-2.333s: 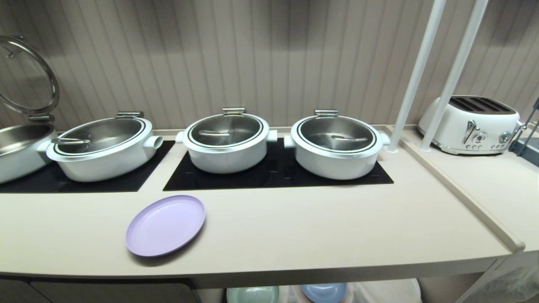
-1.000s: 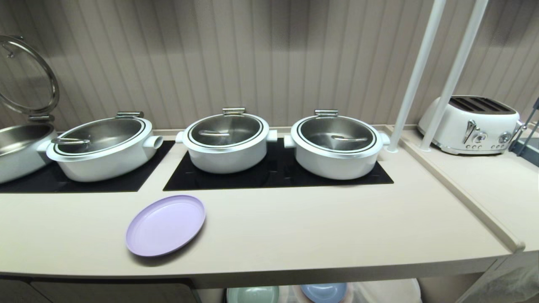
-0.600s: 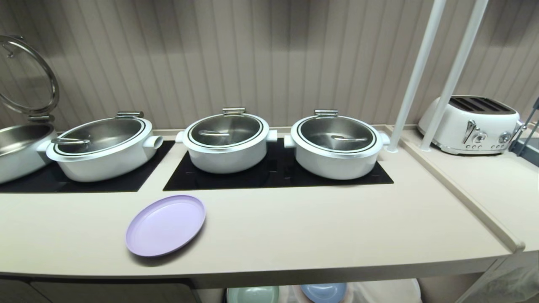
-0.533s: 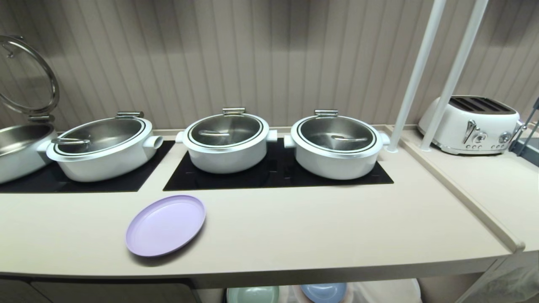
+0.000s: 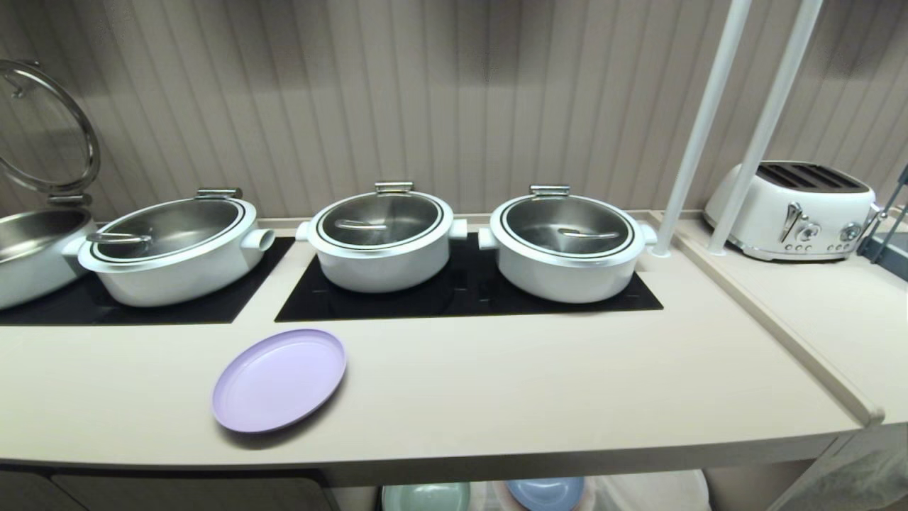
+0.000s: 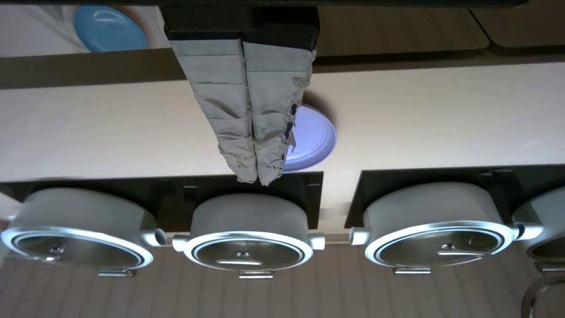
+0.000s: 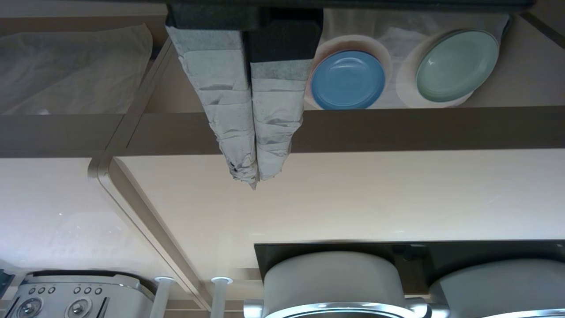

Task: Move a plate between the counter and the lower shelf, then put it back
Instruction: Pick up the plate

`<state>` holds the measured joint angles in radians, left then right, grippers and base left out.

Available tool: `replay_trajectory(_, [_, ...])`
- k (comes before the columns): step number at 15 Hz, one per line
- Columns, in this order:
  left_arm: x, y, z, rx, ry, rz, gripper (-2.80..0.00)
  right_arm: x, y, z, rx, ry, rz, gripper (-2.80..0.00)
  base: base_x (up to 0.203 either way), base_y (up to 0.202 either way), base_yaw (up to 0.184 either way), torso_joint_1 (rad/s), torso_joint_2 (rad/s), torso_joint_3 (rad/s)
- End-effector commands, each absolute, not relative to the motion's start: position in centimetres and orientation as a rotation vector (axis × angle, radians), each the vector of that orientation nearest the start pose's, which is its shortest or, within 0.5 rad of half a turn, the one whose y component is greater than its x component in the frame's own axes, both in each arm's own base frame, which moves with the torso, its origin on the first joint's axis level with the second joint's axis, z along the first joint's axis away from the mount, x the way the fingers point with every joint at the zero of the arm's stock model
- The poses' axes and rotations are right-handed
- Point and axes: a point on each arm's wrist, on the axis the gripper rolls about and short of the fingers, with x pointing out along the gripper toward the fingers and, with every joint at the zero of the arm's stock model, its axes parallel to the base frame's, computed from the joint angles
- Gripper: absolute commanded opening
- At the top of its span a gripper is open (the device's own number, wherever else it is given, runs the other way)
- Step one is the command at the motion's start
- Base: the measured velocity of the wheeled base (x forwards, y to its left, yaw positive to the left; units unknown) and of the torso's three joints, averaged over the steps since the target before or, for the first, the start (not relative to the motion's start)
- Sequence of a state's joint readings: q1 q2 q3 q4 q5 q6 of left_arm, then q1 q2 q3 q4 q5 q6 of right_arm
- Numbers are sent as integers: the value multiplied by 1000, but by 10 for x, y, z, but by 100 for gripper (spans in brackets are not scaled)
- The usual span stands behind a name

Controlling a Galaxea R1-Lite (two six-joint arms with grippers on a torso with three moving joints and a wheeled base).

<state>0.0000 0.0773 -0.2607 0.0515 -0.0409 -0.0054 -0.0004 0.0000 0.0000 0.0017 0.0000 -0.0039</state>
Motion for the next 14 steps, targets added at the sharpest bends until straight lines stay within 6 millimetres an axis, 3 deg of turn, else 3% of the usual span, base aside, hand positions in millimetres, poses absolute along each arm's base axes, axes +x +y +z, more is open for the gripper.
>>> replay_trajectory(1, [-29,-1,165,-34,-79,-39,-280,-23,0,75,-5,2,-2,-280,0,0,0,0,0,0])
replay_trajectory(9, [38,0,267,-187,159,28,-280,-23,0,75,-5,2,-1,-280,0,0,0,0,0,0])
replay_trajectory(14, [96,7,301,-330,509,151,-280,-23,0,75,-5,2,0,-280,0,0,0,0,0,0])
